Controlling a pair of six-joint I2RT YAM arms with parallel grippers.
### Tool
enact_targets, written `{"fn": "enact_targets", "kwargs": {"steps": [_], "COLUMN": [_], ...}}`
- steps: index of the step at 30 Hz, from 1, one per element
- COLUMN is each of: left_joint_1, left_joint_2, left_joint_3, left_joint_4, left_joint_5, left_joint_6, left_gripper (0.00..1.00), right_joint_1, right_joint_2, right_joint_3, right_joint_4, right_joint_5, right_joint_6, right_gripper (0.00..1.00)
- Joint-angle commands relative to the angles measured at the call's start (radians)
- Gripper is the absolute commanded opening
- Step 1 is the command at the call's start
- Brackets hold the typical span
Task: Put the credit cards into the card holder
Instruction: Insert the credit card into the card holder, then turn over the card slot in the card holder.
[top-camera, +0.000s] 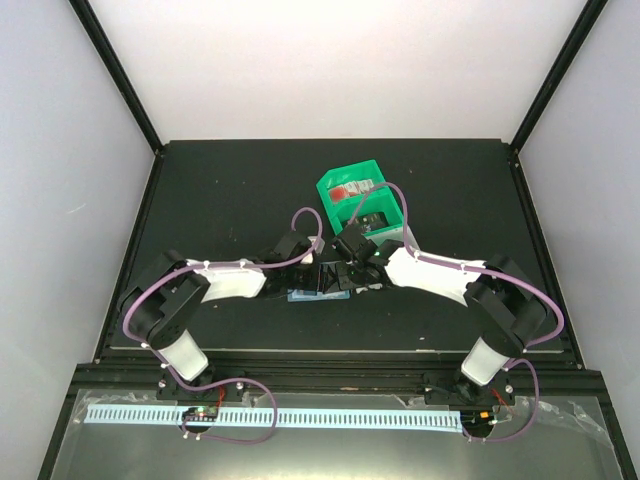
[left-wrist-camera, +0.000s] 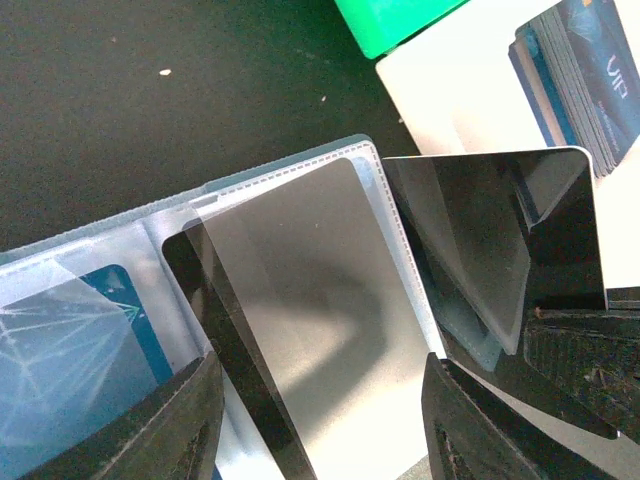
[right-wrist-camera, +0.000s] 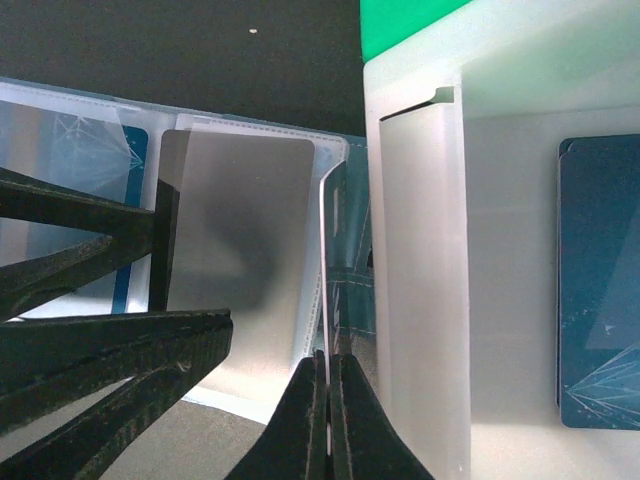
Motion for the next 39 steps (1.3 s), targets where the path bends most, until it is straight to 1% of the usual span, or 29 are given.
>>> {"fn": "enact_targets", "kwargs": {"steps": [1, 4, 7, 10, 13, 16, 23, 25, 27, 30, 34, 37, 39], "left_joint_1": [0.008, 0.013, 0.016, 0.022, 0.034, 0.053, 0.117, 0.140, 0.168, 0.199, 0.216, 0.228, 0.236], "left_joint_2": [0.019, 0.014, -0.007, -0.026, -0.064, -0.130, -0.341, -0.391, -0.420, -0.456, -0.479, -0.466, -0.458], "left_joint_3": [0.022, 0.024, 0.015, 0.012, 0.001, -0.027, -0.110, -0.135, -0.158, -0.189, -0.224, -0.234, -0.240], "left_joint_4": [0.047, 0.042, 0.039, 0.006, -0.042, -0.102, -0.317, -0.359, -0.384, -0.387, -0.337, -0.297, -0.262], "left_joint_5": [0.078, 0.094, 0.099, 0.072, 0.026, -0.026, -0.124, -0.141, -0.135, -0.106, -0.033, 0.021, 0.056], "left_joint_6": [0.072, 0.098, 0.114, 0.107, 0.078, 0.052, 0.004, -0.012, -0.027, -0.029, -0.028, -0.027, -0.031], "left_gripper": [0.55, 0.54, 0.55, 0.60, 0.65, 0.72, 0.85, 0.87, 0.88, 0.87, 0.80, 0.72, 0.59], "right_joint_1": [0.001, 0.001, 0.001, 0.000, 0.001, 0.002, 0.002, 0.002, 0.003, 0.002, 0.005, 0.007, 0.010], "right_joint_2": [0.041, 0.039, 0.031, 0.017, -0.003, -0.003, 0.014, 0.021, 0.038, 0.065, 0.093, 0.115, 0.119], "right_joint_3": [-0.010, -0.006, -0.007, -0.009, -0.006, 0.010, 0.004, 0.006, 0.017, 0.037, 0.052, 0.066, 0.073], "right_joint_4": [-0.004, -0.005, -0.002, -0.004, -0.023, -0.041, -0.025, -0.023, -0.027, -0.018, 0.009, 0.016, 0.018], "right_joint_5": [-0.013, -0.009, -0.005, 0.007, 0.065, 0.087, 0.065, 0.076, 0.076, 0.038, -0.004, -0.025, -0.028], "right_joint_6": [0.018, 0.019, 0.020, 0.021, 0.022, 0.006, 0.024, 0.028, 0.029, 0.027, 0.029, 0.033, 0.037], "right_gripper": [0.01, 0.01, 0.01, 0.01, 0.01, 0.01, 0.01, 0.01, 0.01, 0.01, 0.01, 0.01, 0.01]}}
